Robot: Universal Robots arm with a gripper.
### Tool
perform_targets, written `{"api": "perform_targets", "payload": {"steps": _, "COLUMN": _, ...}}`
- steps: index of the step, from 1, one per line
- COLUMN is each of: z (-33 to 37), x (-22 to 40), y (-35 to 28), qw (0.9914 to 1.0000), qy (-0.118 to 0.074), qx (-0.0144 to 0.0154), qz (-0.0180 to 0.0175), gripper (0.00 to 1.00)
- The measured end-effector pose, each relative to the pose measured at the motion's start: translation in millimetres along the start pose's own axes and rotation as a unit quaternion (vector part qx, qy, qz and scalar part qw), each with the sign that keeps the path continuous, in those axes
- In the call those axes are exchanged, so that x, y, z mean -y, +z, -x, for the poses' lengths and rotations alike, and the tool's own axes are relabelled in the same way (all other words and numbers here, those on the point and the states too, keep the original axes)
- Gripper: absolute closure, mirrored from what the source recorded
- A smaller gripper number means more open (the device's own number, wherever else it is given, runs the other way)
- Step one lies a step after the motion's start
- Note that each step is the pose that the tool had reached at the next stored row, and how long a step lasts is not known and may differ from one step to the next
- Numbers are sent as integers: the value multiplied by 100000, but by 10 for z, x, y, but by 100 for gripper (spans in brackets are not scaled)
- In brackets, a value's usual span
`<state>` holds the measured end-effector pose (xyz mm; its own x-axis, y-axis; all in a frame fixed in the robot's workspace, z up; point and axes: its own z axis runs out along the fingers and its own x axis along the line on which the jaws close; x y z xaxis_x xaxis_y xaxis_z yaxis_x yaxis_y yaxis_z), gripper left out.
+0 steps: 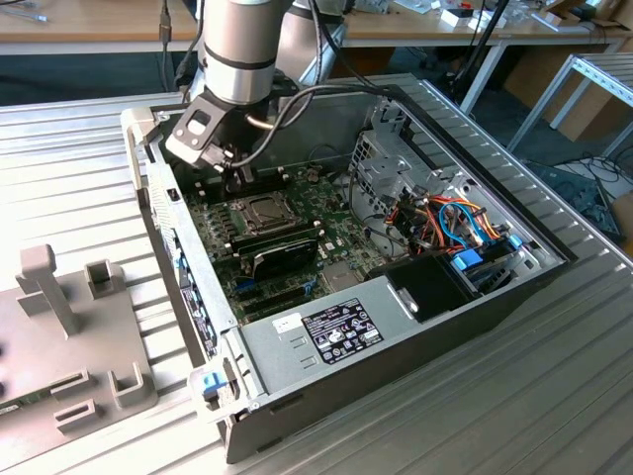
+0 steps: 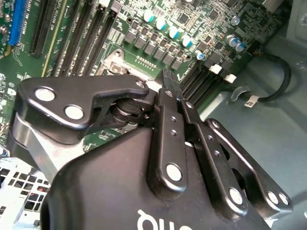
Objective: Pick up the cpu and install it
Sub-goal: 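Install the first cpu locking lever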
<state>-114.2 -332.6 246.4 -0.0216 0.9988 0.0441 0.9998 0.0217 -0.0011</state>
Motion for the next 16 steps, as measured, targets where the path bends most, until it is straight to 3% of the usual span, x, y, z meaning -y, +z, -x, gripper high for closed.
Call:
{"api": "perform_targets", "payload": {"steps": 7, "z": -99, "x": 6, "y": 6, "qw": 100000, "qy": -6, "qx": -88, "qz": 0, "gripper": 89}}
{"api": "perform_targets", "payload": {"steps": 10, "z": -109, "x": 16, "y": 8, "qw": 99998, "qy": -15, "qx": -639, "qz": 12, "gripper": 89}}
{"api": "perform_targets", "payload": {"steps": 16, "z": -195, "x": 25, "y": 19, "qw": 99996, "qy": -7, "qx": -887, "qz": 20, "gripper": 89}}
